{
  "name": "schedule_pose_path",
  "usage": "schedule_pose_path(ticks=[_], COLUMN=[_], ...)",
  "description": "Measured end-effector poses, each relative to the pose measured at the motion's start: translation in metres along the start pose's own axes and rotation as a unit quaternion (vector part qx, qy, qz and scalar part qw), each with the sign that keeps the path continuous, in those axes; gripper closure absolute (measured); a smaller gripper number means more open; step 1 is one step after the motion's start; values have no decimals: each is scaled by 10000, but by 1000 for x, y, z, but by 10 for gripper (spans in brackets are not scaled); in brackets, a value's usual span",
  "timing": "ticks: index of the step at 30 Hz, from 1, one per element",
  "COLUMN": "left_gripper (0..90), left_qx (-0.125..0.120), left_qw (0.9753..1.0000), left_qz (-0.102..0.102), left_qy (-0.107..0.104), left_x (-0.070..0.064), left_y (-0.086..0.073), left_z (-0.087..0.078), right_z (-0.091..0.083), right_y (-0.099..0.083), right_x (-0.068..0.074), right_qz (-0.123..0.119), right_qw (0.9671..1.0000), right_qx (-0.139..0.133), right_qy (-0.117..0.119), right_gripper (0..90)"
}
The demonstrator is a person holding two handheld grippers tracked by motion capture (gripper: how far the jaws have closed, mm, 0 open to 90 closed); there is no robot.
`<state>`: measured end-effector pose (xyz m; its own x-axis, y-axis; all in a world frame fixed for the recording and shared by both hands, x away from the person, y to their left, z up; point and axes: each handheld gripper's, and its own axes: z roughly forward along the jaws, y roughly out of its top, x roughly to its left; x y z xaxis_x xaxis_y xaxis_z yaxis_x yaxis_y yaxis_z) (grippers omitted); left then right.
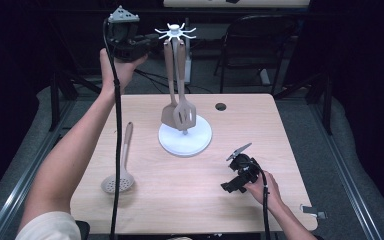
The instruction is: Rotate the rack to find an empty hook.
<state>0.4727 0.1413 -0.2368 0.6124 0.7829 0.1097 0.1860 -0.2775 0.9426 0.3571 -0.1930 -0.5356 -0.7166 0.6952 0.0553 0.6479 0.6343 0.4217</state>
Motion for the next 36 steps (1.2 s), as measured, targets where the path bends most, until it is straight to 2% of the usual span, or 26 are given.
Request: schedule_pose_path(ticks=[5,8,12,14,19,22,25,30,36], left_gripper=[897,899,900,900,900,900,900,900,900], left_qx=[-15,-22,-37,-91,-114,-55,-20,89,59], left_qw=[10000,9999,9998,9999,9998,9998,9998,9996,9990], left_qz=[45,23,29,15,63,126,167,266,379], left_qy=[80,129,189,114,119,111,69,-72,-232], left_x=[1,2,5,6,3,1,-2,-12,-24], left_y=[1,2,2,1,-2,-4,-7,-10,-9], left_z=[3,6,8,7,1,-3,-7,-13,-16], right_z=[0,2,2,2,0,0,1,1,0], right_y=[0,0,0,0,0,0,0,0,0], right_x=[0,2,1,1,0,0,1,1,-1], right_qz=[-10,100,59,67,15,-26,58,47,-12], right_qw=[10000,9999,10000,10000,10000,10000,10000,10000,10000], right_qx=[12,-100,-56,-66,-18,35,-53,-23,18], right_qy=[-16,56,14,23,-20,-5,45,13,-36], right_gripper=[30,31,34,35,34,34,34,34,35])
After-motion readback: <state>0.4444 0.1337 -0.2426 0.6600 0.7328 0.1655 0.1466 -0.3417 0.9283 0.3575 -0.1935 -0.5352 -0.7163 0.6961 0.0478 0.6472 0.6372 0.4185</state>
